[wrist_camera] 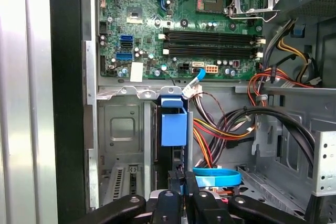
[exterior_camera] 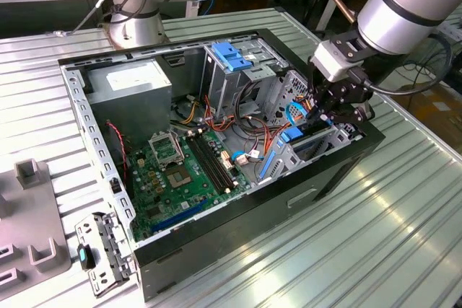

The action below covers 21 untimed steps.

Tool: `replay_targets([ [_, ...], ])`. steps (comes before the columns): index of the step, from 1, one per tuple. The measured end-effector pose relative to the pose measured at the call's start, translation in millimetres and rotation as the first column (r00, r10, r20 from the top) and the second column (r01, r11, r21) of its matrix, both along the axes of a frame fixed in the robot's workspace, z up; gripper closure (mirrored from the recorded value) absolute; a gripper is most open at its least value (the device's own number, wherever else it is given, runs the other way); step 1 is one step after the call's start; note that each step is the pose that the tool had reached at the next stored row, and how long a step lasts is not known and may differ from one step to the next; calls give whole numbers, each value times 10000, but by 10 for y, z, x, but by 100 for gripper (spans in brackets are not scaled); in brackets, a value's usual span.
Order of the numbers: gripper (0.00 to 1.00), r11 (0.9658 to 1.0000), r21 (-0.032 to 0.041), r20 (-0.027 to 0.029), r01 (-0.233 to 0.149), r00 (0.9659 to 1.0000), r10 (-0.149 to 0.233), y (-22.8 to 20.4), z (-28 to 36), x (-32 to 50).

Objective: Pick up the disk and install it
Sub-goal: 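Insert the second disk wire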

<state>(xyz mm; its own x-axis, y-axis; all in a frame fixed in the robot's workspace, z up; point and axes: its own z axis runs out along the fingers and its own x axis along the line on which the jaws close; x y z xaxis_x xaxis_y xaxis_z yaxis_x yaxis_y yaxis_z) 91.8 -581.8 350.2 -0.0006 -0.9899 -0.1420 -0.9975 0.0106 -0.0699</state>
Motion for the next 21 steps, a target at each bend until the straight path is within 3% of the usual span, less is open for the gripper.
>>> replay_targets([
  [1, 84, 10000, 2, 0, -6, 10000, 6, 41, -2, 0],
  [21, 84, 10000, 21, 0, -25, 10000, 25, 41, -44, 0],
])
